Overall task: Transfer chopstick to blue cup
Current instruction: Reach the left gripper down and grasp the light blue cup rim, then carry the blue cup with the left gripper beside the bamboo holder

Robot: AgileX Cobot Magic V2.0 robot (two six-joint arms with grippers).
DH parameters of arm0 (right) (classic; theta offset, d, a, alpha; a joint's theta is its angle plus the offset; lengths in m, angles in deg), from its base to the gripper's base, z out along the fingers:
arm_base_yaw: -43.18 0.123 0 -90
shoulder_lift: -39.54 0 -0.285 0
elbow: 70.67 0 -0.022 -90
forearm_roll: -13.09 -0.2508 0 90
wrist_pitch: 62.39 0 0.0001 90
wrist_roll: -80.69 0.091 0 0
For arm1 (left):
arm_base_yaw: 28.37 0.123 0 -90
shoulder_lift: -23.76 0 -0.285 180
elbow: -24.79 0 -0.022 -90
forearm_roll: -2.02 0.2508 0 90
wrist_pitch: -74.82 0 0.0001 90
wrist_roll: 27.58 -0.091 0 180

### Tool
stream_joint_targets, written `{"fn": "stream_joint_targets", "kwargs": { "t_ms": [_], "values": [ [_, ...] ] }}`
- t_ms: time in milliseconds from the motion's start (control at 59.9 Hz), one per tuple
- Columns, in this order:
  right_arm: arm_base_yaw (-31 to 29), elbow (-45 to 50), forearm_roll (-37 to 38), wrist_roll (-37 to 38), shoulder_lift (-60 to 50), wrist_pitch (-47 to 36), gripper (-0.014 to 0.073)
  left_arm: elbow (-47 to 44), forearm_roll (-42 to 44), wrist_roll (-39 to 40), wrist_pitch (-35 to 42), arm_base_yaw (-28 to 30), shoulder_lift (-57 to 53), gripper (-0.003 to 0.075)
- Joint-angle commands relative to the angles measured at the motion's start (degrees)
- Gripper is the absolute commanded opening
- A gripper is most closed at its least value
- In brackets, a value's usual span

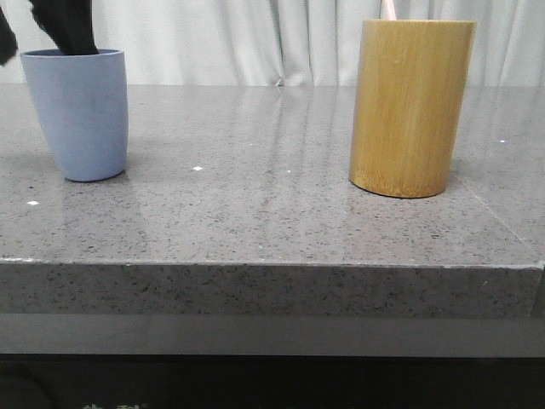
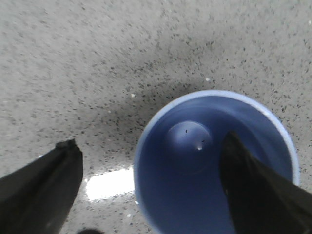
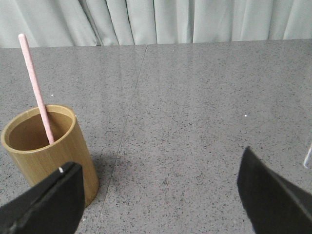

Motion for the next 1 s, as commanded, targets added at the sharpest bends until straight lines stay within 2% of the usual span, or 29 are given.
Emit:
{"fn": "stream_joint_targets", "kwargs": {
  "t_ms": [0, 33, 100, 184, 200, 234, 334, 501, 667, 984],
  "values": [
    [-0.2, -2.0, -0.4, -0.4, 0.4, -4.5, 0.0644, 1.9, -0.9, -0.2, 1.7, -0.4, -1.1, 0.0559],
    [-0.2, -2.0, -0.4, -0.4, 0.4, -4.5, 0.0644, 1.9, -1.0, -0.4, 1.7, -0.4, -0.9, 0.0541],
    [-0.2, -2.0, -0.4, -0.4, 0.4, -4.5, 0.0644, 1.9, -1.0, -1.2, 1.8, -0.4, -0.7, 0.0445],
    [-0.2, -2.0, -0.4, -0.4, 0.4, -4.5, 0.0644, 1.9, -1.0, -1.4, 1.8, -0.4, -0.7, 0.0283],
    [-0.2, -2.0, -0.4, -0.4, 0.4, -4.5, 0.0644, 1.9, -1.0, -1.4, 1.8, -0.4, -0.7, 0.0221],
    [-0.2, -2.0, -0.4, -0.4, 0.4, -4.6, 0.0644, 1.9, -1.0, -1.4, 1.8, -0.4, -0.7, 0.0144],
    [-0.2, -2.0, -0.4, -0.4, 0.4, -4.6, 0.0644, 1.9, -1.0, -1.4, 1.8, -0.4, -0.7, -0.0019],
    [-0.2, -2.0, -0.4, -0.4, 0.4, -4.6, 0.0644, 2.3, -2.8, -3.2, 0.6, -0.4, -0.7, -0.0019],
    [-0.2, -2.0, -0.4, -0.4, 0.4, -4.6, 0.0644, 6.4, -12.1, -8.9, -5.5, -1.7, -0.6, -0.0019],
    [0.0, -2.0, -0.4, -0.4, 0.4, -4.6, 0.0644, 19.8, -12.7, -9.1, -10.5, -11.8, 4.7, -0.0018]
  ]
}}
